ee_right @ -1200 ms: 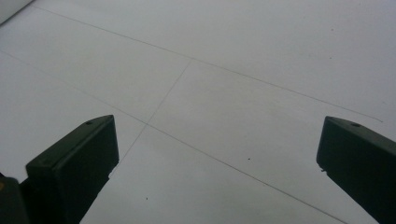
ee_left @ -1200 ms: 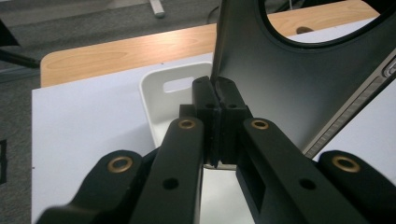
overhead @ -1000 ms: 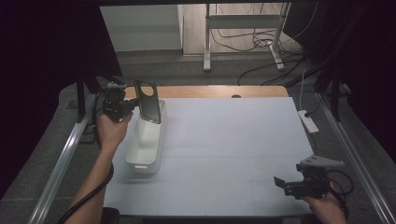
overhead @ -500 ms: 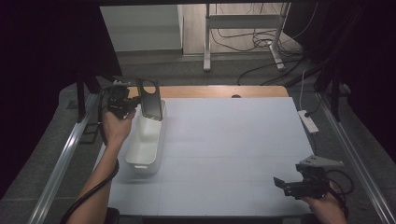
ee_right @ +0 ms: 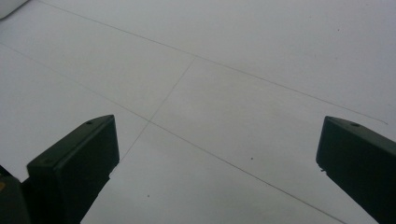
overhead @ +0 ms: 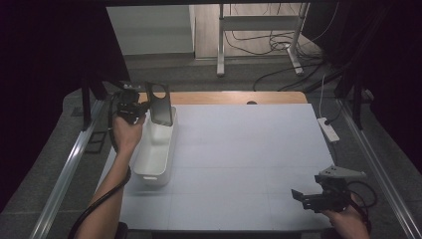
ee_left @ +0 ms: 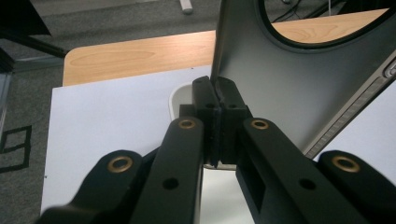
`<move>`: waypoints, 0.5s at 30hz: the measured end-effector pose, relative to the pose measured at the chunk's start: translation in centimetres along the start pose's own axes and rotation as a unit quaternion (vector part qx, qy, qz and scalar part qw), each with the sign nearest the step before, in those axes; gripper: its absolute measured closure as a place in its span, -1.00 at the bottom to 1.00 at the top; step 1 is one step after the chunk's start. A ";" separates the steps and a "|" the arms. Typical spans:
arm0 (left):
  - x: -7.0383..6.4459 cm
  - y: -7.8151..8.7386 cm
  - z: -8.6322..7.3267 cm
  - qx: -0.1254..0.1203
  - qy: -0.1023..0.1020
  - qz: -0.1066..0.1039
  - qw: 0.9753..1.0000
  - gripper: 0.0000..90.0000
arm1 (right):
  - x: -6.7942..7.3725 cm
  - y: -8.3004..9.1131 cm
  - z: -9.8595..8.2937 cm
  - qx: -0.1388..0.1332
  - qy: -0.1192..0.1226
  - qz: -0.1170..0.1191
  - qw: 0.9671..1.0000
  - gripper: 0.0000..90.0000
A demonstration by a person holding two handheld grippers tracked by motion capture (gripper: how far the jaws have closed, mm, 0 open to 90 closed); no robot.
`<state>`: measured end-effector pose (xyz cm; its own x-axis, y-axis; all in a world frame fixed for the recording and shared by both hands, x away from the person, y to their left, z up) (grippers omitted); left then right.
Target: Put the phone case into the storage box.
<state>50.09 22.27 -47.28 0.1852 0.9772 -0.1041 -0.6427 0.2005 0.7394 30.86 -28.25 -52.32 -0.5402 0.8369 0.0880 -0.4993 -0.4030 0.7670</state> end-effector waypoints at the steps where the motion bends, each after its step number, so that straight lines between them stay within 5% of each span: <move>1: 0.0 0.0 0.0 0.000 0.000 0.000 1.000 0.98 | 0.0 0.0 0.0 0.000 0.000 0.000 1.000 -1.00; 15: 0.8 -2.2 -0.1 0.003 0.024 0.006 1.000 0.98 | 0.0 -0.1 0.0 0.004 0.000 0.001 1.000 -1.00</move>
<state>51.54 22.63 -49.03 0.1415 0.9819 -0.1257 -0.6401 0.1877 0.7450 30.87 -28.22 -52.43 -0.5410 0.8362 0.0899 -0.4931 -0.4020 0.7715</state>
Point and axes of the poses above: each handheld gripper's, and its own axes: y roughly backward along the jaws, z roughly out of its top, x roughly to its left, the point moved 10 cm from there along -y, roughly forward along the jaws, and after that the axes turned 6 degrees about x, right-handed, at the moved point
